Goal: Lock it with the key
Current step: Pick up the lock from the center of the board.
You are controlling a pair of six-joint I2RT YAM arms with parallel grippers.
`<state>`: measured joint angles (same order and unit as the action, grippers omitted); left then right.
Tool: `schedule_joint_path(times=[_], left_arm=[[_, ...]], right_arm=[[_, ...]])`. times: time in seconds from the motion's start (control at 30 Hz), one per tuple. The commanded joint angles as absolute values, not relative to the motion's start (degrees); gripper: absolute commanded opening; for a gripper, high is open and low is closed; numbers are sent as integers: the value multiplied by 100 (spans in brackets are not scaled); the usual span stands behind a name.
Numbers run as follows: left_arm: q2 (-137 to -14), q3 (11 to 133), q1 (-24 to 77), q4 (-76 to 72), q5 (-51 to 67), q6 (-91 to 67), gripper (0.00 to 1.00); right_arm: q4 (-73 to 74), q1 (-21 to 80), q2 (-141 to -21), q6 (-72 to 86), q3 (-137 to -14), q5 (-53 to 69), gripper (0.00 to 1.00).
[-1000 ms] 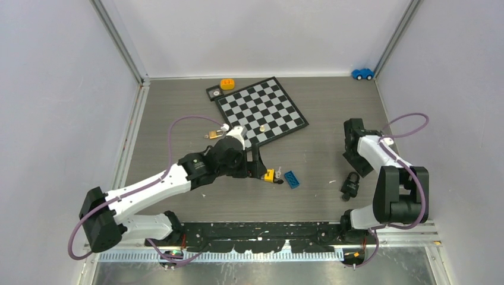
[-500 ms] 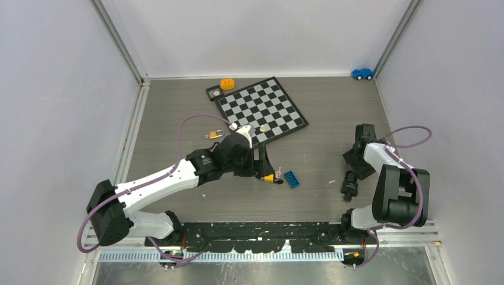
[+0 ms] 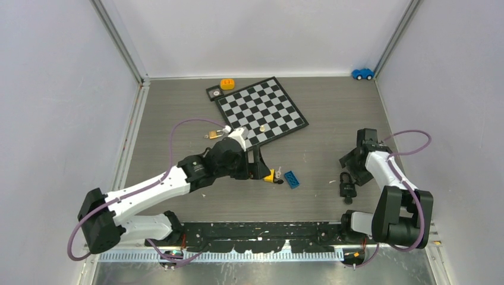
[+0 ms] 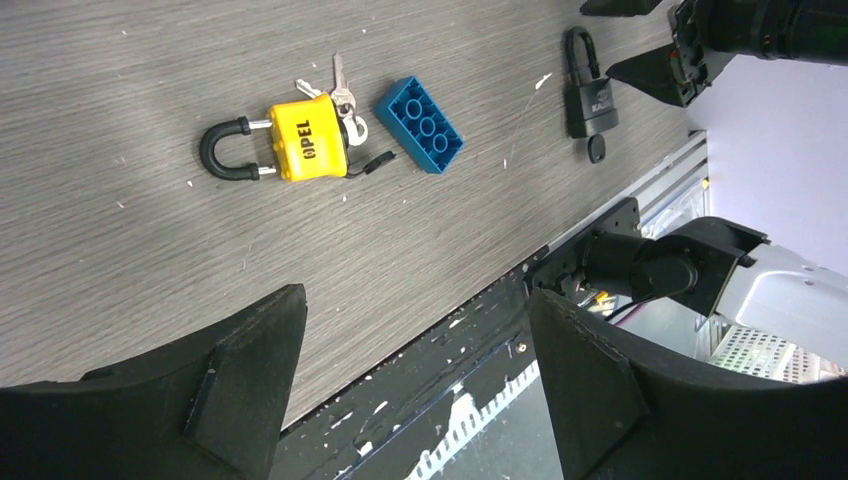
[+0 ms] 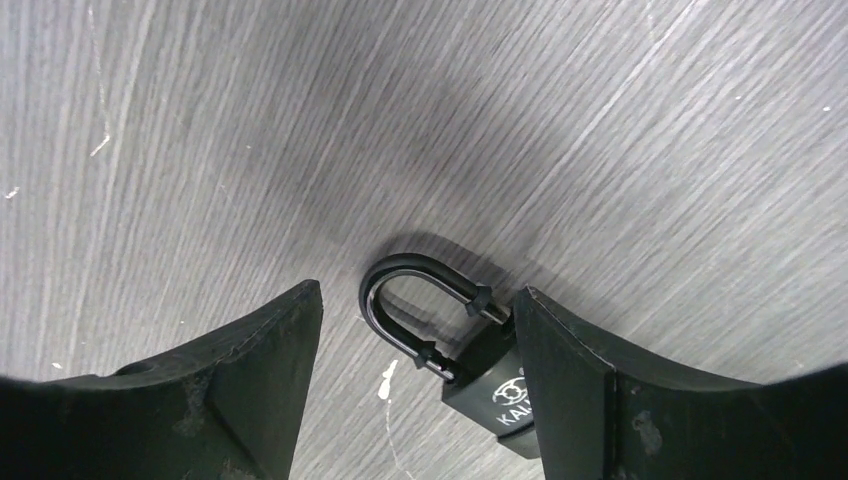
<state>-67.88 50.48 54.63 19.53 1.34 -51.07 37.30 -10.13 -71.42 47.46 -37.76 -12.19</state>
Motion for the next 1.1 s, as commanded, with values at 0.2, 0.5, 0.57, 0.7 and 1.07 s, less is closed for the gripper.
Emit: schedule_joint_path(times=[0.2,0.5,0.57,0.7,1.07], left_arm=[[-5608,4789,5419,2300,-719,-4680,91],[-5549,4425,5089,2222,-219,-4383,92],[-5556,4364,5028,2141,-55,-4354,92],[-5569,4292,4930,2041,267,-4250,92],[-5404,4068,4638,2039,513,-4170,93]], right_arm=[[4502,-1001,-7065,4138,-4409,-1305,77],[5020,-1002,-6895,4459,-4253,-1232,79],[4946,-1001,-6851,4630,-4071,-1044,80],[4779,-989,-6629,4918,-3675,-675,80],[4180,917,-6786,6119,-3317,-865,86]])
